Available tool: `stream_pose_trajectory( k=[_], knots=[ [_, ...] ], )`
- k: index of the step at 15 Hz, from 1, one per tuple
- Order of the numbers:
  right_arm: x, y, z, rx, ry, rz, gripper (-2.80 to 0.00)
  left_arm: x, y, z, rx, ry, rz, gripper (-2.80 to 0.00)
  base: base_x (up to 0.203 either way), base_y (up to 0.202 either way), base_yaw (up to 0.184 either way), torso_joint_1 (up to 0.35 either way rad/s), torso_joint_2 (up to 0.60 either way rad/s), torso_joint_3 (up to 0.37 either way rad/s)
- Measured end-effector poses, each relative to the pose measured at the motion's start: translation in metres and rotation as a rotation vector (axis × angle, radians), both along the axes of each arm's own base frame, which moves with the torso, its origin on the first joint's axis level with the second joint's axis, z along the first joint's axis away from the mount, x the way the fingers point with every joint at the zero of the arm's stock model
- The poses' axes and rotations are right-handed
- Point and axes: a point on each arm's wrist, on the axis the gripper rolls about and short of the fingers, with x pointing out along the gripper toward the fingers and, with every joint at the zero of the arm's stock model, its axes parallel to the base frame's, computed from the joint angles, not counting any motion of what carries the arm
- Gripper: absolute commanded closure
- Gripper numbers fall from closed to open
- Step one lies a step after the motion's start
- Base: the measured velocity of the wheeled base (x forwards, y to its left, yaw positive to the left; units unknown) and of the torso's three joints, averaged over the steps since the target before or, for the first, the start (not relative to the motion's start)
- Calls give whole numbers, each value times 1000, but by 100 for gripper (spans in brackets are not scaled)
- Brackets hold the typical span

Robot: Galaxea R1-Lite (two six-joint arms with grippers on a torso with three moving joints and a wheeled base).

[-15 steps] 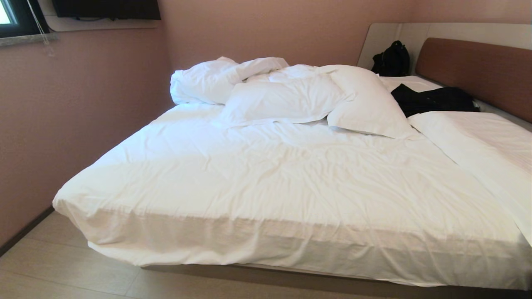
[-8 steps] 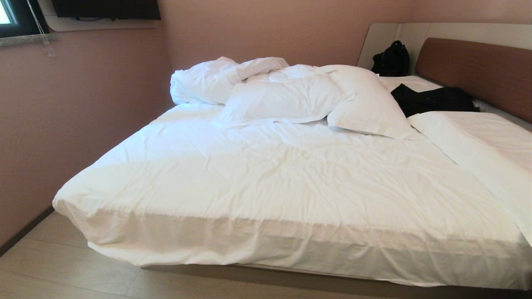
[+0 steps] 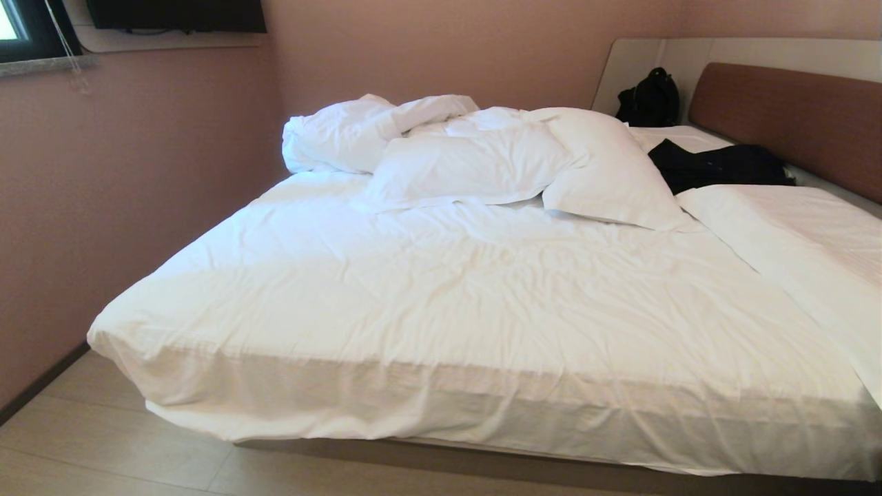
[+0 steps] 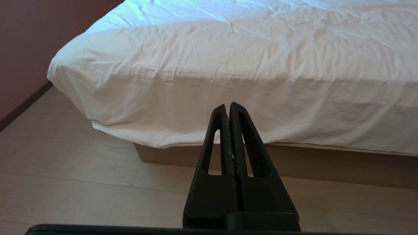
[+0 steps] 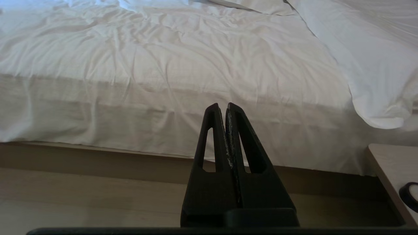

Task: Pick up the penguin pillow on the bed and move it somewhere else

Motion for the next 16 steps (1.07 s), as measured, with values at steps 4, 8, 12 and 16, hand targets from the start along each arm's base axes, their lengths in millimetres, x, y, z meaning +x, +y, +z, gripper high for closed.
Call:
stream_pose_trajectory(
  k=[4, 8, 12, 16],
  knots=[
    [1, 1, -3, -35, 15, 40, 0, 0, 0, 0, 0, 0, 0, 0, 0, 0, 0, 0, 0, 0],
    [1, 1, -3, -42, 22, 57, 0, 0, 0, 0, 0, 0, 0, 0, 0, 0, 0, 0, 0, 0],
    [1, 1, -7, -26, 36, 57, 0, 0, 0, 0, 0, 0, 0, 0, 0, 0, 0, 0, 0, 0],
    [2, 1, -8, 8, 36, 54, 0, 0, 0, 0, 0, 0, 0, 0, 0, 0, 0, 0, 0, 0]
  ],
)
